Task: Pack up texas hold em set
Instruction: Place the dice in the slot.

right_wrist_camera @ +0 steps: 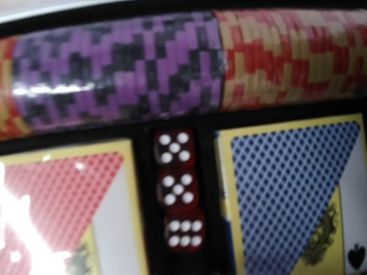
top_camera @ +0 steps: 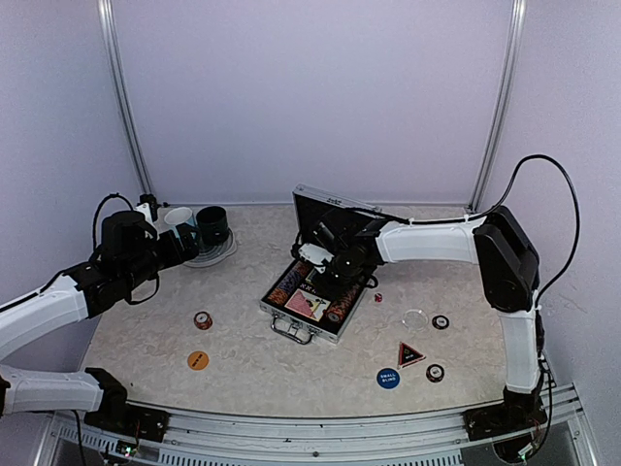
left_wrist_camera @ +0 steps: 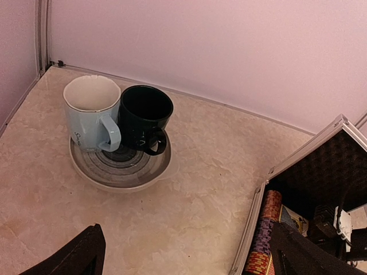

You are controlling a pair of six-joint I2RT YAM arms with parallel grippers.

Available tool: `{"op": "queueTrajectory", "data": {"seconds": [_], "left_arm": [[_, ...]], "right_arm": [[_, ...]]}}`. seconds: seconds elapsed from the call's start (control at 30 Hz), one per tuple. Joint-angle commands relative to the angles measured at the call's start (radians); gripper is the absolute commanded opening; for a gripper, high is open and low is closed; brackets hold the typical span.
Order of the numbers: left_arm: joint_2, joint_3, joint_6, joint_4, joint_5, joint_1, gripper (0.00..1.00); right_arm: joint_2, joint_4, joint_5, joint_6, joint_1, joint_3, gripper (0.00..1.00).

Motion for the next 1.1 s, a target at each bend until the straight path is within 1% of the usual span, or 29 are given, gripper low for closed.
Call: {"op": "queueTrajectory", "data": {"seconds": [0.0,0.63,0.97,1.07], "left_arm": [[-0.016,0.021,0.009,0.005,-0.011,-0.003,0.99],[-0.029,0.014,0.01,0.002,-0.018,-0.003,0.99],[-0.029,0.014,0.013,0.001,-0.022,-0.001,0.99],[-0.028,0.015,0.013,0.001,-0.022,-0.001,0.99]], "right_arm": [[0.038,-0.027,0.046,-0.029,0.007,0.037,0.14],[0.091,-0.067,0.005,-0.036,0.0,0.08,0.19],[0.102,-0.079,-0.006,-0.038,-0.007,0.092,0.28],[0.098,-0.081,-0.003,-0.038,-0.008,0.093,0.29]]}}
